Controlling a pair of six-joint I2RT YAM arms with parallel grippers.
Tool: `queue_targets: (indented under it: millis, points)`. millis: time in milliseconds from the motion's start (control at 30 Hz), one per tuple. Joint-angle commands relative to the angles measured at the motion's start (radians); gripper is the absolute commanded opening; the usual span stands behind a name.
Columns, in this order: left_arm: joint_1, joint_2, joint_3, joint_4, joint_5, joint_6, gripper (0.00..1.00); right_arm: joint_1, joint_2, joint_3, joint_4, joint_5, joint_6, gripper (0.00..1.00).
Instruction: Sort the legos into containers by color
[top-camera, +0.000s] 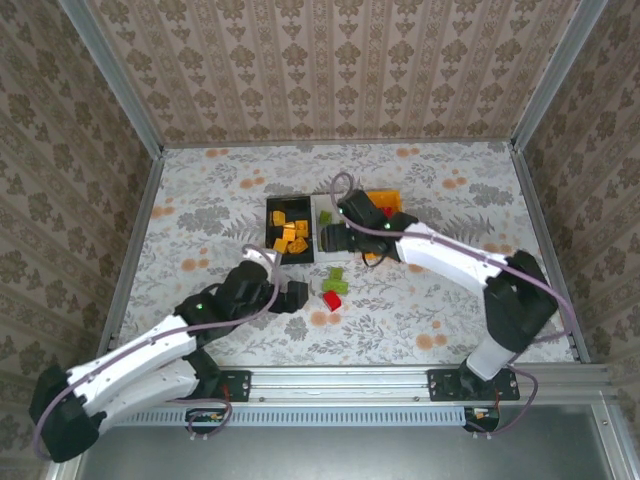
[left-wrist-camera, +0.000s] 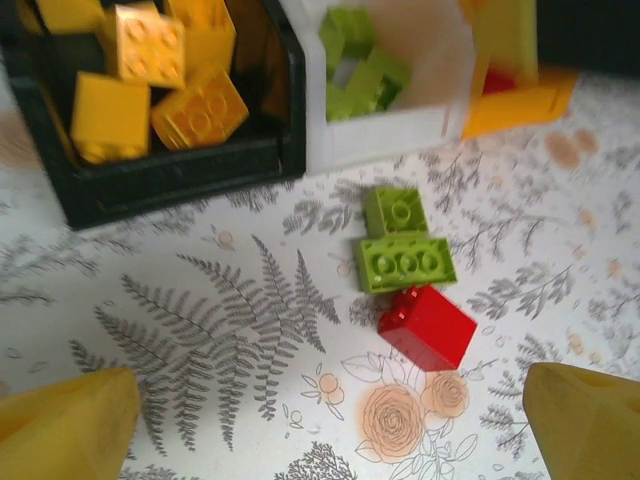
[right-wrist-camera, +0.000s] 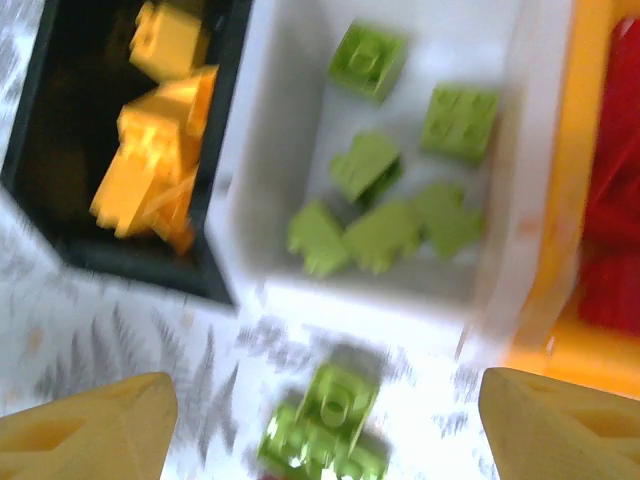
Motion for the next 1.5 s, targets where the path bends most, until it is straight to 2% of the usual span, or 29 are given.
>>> queue_targets:
  millis: [0,100,200,433,600,767,967,1067,1267,1467]
  points:
    - [0.001,-0.118,0.026,-0.132,-0.092,0.009,1.0,0.079,-0.075,-0.129,0.015,0.011,0.032,0.82]
    - [0.004,-0.216,0.015,-0.182,-0.124,-0.006,1.0,0.148,-0.086,-0.216,0.045,0.011,0.073,0.84]
    - [0.008,-0.27,-0.009,-0.193,-0.135,-0.026,1.0,0.193,-0.028,-0.237,0.066,0.032,0.086,0.84]
    - [0.017,-0.252,-0.034,-0.186,-0.113,-0.056,1.0,0.212,0.11,-0.191,0.093,0.056,0.087,0.82]
    - [0.021,-0.243,-0.037,-0.184,-0.108,-0.057,1.0,0.224,0.14,-0.179,0.105,0.055,0.085,0.71]
    - [0.033,-0.24,-0.04,-0.172,-0.095,-0.056,1.0,0.245,0.141,-0.171,0.096,0.072,0.084,0.56]
    - [0.052,-0.233,-0.041,-0.169,-0.081,-0.053,1.0,0.255,0.185,-0.132,0.073,0.092,0.079,0.54]
    - [0.056,-0.233,-0.041,-0.17,-0.074,-0.051,1.0,0.255,0.202,-0.113,0.054,0.104,0.085,0.45]
    - [0.067,-0.219,-0.04,-0.149,-0.048,-0.043,1.0,0.257,0.104,-0.151,0.077,0.082,0.083,0.31]
    - [0.073,-0.131,-0.031,-0.08,0.004,-0.026,1.0,0.241,-0.133,-0.2,0.012,0.147,0.074,0.29]
